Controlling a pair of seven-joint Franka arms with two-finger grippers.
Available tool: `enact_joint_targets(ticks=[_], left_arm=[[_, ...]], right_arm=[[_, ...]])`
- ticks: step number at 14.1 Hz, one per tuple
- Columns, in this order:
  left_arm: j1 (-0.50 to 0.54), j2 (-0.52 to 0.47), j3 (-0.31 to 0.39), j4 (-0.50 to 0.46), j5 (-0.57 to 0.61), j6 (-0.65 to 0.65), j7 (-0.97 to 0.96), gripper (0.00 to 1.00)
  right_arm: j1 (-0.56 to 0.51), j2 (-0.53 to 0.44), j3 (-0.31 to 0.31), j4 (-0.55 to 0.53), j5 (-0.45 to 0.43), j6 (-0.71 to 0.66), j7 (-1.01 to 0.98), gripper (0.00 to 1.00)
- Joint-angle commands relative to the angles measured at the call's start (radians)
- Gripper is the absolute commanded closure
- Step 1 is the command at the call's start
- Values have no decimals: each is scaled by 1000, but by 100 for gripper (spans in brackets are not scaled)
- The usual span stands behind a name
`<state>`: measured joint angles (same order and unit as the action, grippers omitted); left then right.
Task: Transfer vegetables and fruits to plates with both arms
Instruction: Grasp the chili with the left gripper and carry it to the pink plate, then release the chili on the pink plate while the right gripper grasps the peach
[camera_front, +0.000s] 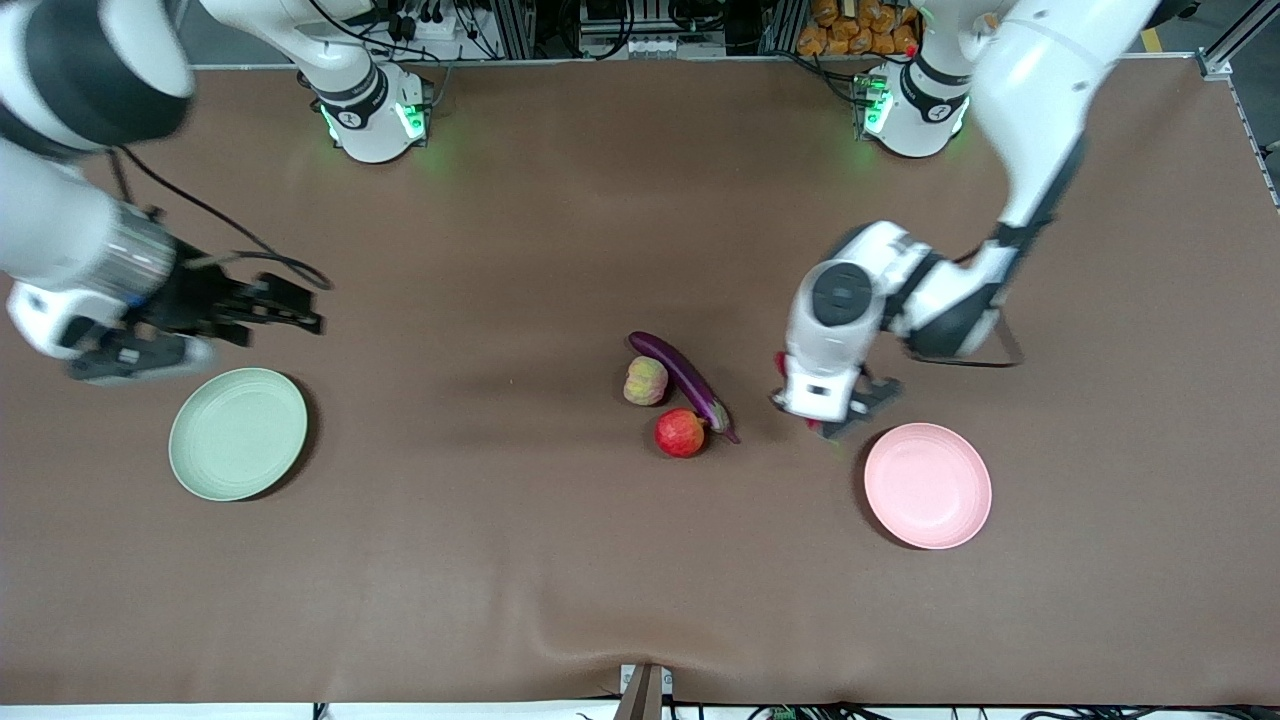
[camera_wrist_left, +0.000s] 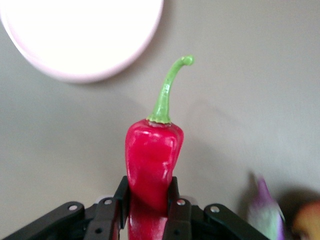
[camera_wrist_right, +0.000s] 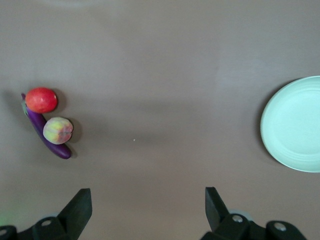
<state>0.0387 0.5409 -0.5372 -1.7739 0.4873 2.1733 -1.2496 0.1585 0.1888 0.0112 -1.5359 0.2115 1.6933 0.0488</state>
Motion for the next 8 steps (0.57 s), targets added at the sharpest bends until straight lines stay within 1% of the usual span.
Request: enact_joint_targets(ticks=[1, 2, 3, 4, 5, 6, 8], left_arm=[[114, -1, -10, 63, 8, -49, 216, 100], [159, 10, -9, 83, 5, -49, 292, 100], [193, 29, -9, 103, 5, -49, 356, 100], [211, 49, -7, 109, 14, -44, 393, 100], [220, 71, -4, 114, 19, -35, 406, 100], [228, 95, 8, 137, 33, -20, 412, 100], [231, 125, 29, 146, 82, 0, 414, 100]], right_arm=[[44, 84, -7, 33, -7, 11, -3, 0], [70, 105, -7, 33, -9, 25, -3, 0], [94, 171, -7, 33, -6, 60, 3, 0], [105, 193, -7, 33, -9, 77, -4, 0], [125, 213, -7, 34, -11, 84, -4, 0], [156, 246, -7, 36, -12, 119, -1, 0], [203, 288, -7, 36, -7, 179, 23, 0]])
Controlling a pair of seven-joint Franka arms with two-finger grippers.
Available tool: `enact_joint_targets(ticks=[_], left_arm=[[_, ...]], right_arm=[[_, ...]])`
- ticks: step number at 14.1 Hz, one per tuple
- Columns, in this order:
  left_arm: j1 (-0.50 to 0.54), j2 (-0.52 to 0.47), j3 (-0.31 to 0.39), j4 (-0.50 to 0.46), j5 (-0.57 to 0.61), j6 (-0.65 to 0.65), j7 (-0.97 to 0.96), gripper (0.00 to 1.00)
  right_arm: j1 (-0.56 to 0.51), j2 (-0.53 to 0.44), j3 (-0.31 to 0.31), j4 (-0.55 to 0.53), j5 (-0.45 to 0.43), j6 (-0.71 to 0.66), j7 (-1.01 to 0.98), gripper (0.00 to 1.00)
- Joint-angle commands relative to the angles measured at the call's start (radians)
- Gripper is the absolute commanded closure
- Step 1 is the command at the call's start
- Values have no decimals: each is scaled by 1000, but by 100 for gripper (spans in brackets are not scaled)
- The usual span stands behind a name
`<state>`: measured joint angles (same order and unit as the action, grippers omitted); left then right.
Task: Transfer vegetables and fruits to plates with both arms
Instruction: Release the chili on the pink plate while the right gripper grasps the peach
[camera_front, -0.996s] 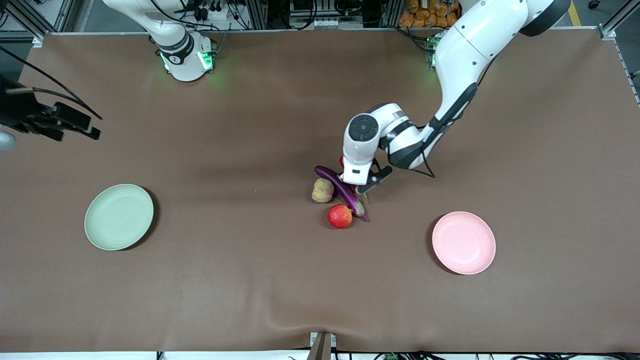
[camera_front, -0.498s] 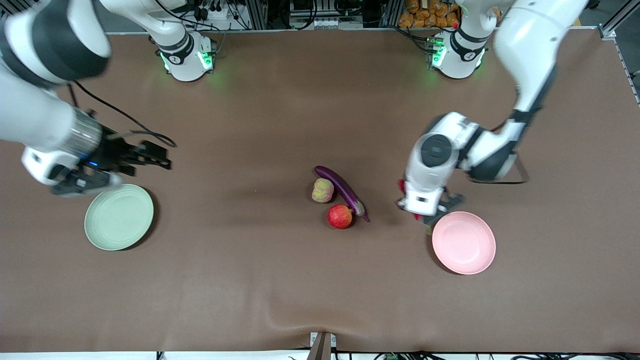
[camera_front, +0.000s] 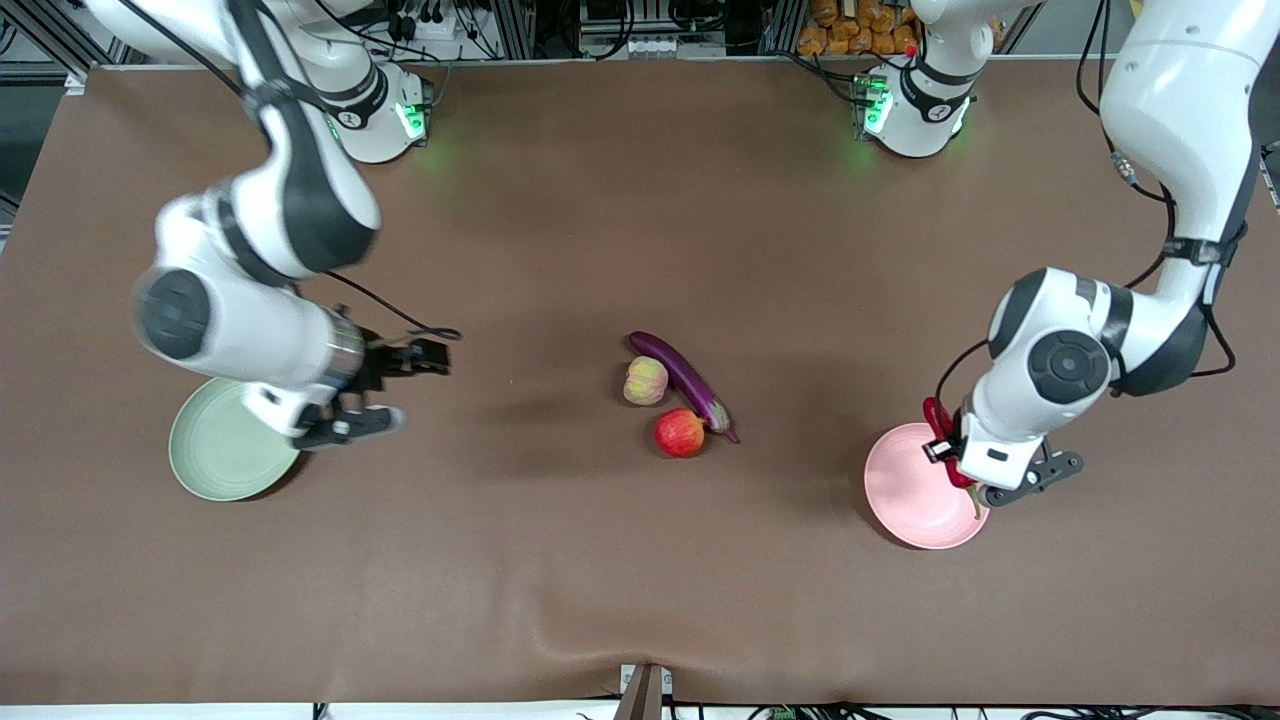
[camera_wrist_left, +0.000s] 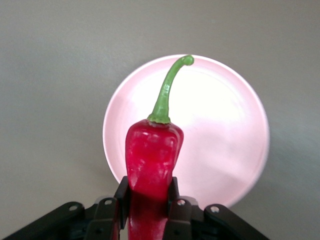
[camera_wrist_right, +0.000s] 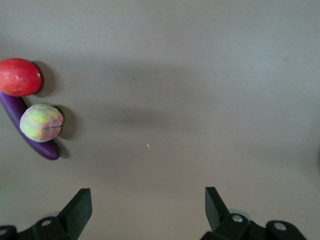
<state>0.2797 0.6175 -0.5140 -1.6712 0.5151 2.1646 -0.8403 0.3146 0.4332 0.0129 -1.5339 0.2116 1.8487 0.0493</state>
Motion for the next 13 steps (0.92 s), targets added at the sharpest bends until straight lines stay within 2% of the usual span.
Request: enact_joint_targets(ticks=[1, 2, 5, 6, 8, 9, 10, 11, 13], left_arm=[[-5, 59, 26, 44, 65, 32, 3, 100], [1, 70, 50, 44, 65, 56, 4, 100], [3, 103, 58, 44, 59, 102, 0, 100], [3, 116, 60, 42, 60, 115, -12, 93], [4, 123, 60, 41, 62, 126, -14, 58], [4, 122, 60, 39, 62, 126, -14, 37], [4, 122, 60, 38, 62, 126, -14, 11], [4, 120, 60, 36, 62, 126, -16, 0], [6, 114, 60, 31, 63, 126, -14, 0]], right_arm=[[91, 58, -10, 34, -9, 52, 90, 0], [122, 71, -10, 34, -9, 87, 210, 0], [224, 131, -10, 34, -17, 223, 539, 0], [244, 150, -10, 34, -15, 257, 597, 0], [280, 194, -10, 35, -17, 308, 652, 0], [291, 215, -11, 43, -17, 338, 659, 0], [299, 237, -11, 52, -17, 374, 659, 0], [305, 254, -11, 58, -15, 391, 661, 0], [334, 295, -11, 93, -17, 394, 729, 0]])
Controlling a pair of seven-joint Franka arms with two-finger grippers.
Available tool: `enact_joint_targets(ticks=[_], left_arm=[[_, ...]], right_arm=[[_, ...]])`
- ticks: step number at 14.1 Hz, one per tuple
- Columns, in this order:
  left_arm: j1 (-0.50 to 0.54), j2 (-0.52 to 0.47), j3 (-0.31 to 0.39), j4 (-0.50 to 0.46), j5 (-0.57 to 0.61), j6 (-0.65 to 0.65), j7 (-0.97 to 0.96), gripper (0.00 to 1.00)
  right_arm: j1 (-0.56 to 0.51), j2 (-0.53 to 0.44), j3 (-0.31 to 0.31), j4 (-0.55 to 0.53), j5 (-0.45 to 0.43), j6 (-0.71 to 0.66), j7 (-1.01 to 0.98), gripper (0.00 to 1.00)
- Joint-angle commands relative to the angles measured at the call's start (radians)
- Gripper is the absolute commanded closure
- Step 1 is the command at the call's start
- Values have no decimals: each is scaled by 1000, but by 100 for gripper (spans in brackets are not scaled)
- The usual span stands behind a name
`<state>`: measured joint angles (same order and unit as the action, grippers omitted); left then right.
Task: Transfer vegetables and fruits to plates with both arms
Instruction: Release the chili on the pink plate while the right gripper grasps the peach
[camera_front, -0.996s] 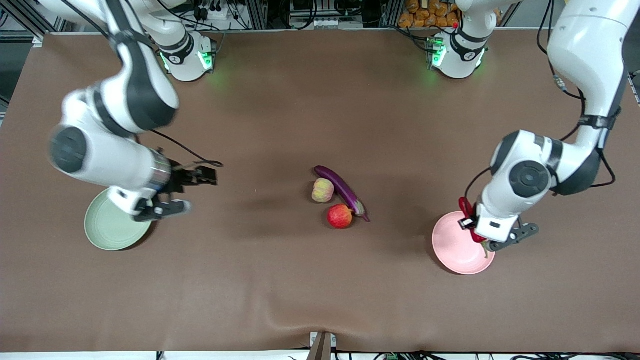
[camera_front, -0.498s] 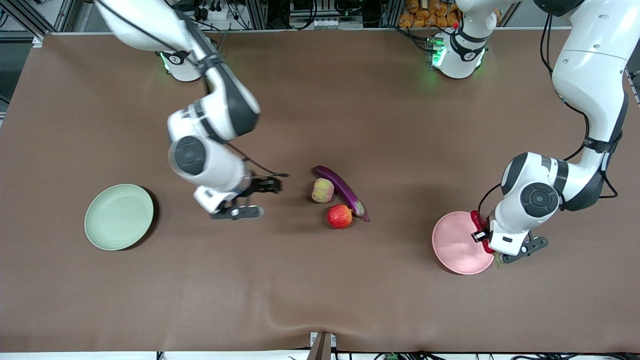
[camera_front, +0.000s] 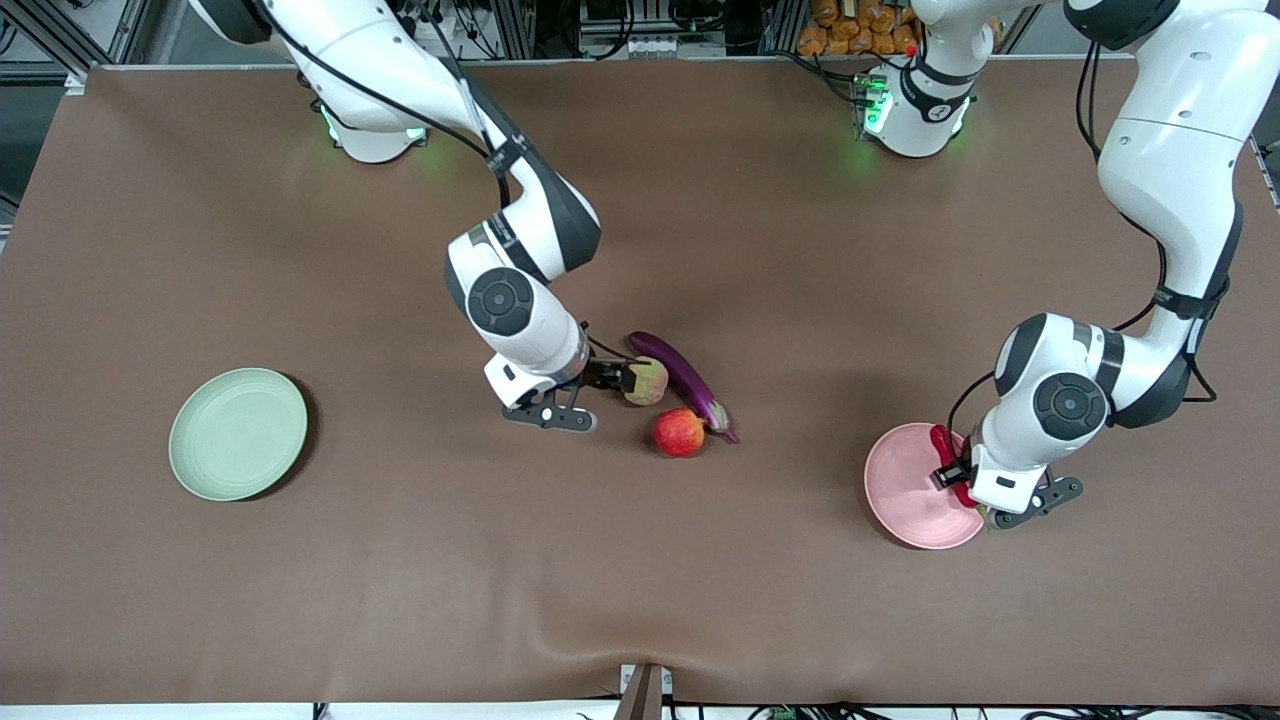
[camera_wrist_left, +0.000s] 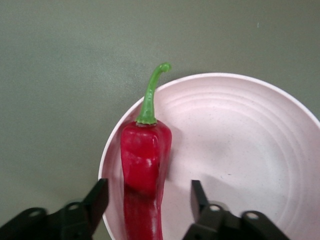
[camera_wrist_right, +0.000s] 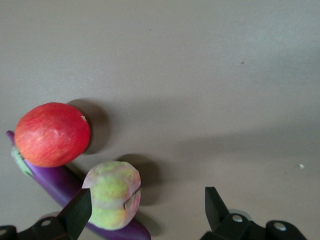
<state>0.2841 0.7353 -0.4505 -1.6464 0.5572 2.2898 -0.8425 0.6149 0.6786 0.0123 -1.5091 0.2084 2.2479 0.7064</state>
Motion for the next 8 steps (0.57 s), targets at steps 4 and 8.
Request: enact_joint_targets(ticks=[4, 8], left_arm=[[-3, -40, -16, 7, 1, -35, -21, 0], [-5, -76, -125, 7, -78, -153, -209, 0]], right_arm=[[91, 146, -14, 173, -18, -5, 203, 0], [115, 173, -15, 181, -52, -4, 219, 0]])
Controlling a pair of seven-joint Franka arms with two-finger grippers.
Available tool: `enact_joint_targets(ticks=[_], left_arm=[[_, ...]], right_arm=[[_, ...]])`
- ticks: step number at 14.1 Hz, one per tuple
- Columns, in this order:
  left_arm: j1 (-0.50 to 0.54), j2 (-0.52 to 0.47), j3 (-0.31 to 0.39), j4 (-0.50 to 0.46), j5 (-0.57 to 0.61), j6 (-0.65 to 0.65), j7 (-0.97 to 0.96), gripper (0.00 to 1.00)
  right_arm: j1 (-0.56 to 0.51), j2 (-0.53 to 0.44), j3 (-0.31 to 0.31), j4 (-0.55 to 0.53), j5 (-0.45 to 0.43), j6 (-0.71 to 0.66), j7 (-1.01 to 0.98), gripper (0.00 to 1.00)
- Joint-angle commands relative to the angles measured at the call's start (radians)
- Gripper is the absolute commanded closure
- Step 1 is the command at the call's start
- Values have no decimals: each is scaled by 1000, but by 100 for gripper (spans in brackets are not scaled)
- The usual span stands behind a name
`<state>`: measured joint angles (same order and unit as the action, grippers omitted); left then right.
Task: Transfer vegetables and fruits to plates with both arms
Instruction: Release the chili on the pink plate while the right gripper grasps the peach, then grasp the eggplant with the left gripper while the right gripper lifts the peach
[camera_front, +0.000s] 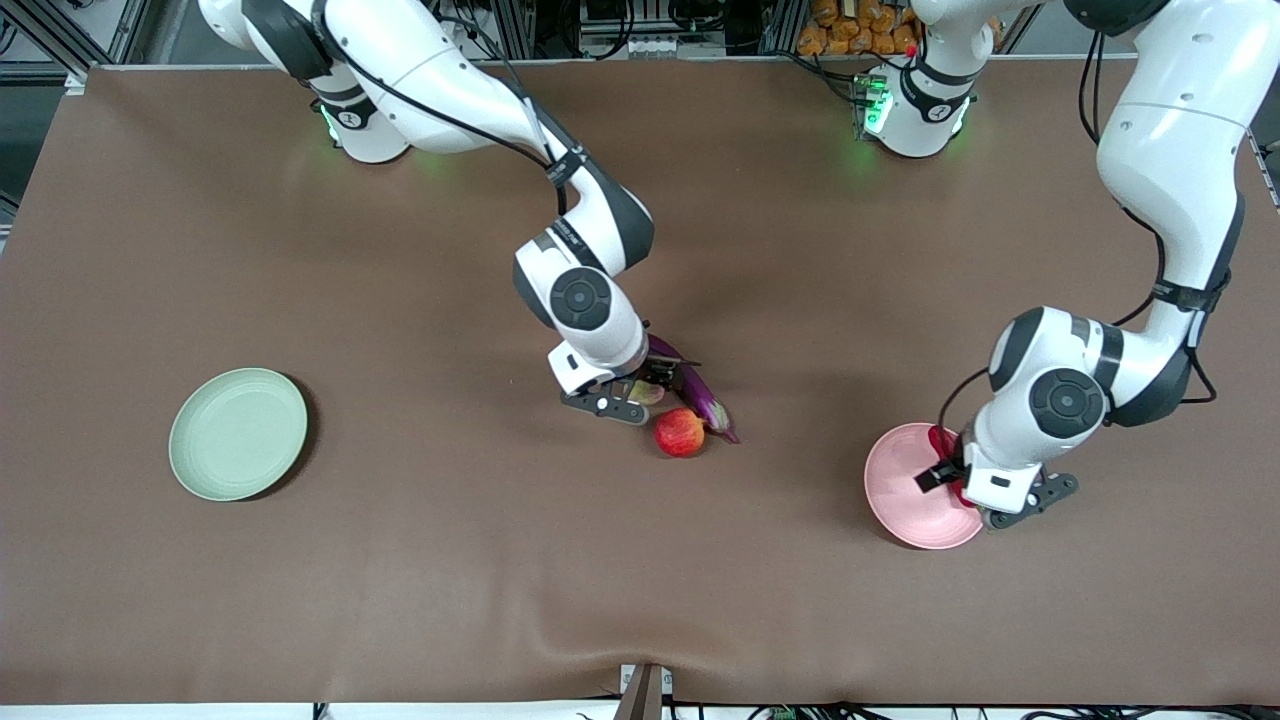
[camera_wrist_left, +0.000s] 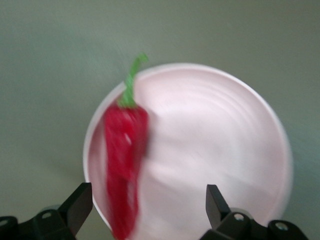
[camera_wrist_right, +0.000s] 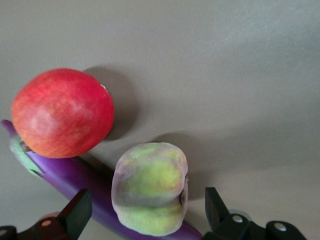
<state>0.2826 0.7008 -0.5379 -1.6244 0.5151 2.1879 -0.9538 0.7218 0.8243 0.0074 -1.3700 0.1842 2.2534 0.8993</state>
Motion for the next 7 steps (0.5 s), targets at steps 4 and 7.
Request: enact_joint_targets(ticks=[4, 7], left_arm=[[-51, -27, -103, -29, -69, -51, -354, 0], [-150, -4, -103, -25, -69, -37, -529, 0]], right_arm=[[14, 44, -12, 43, -32, 17, 26, 0], [19, 49, -12, 42, -35, 29, 26, 19]])
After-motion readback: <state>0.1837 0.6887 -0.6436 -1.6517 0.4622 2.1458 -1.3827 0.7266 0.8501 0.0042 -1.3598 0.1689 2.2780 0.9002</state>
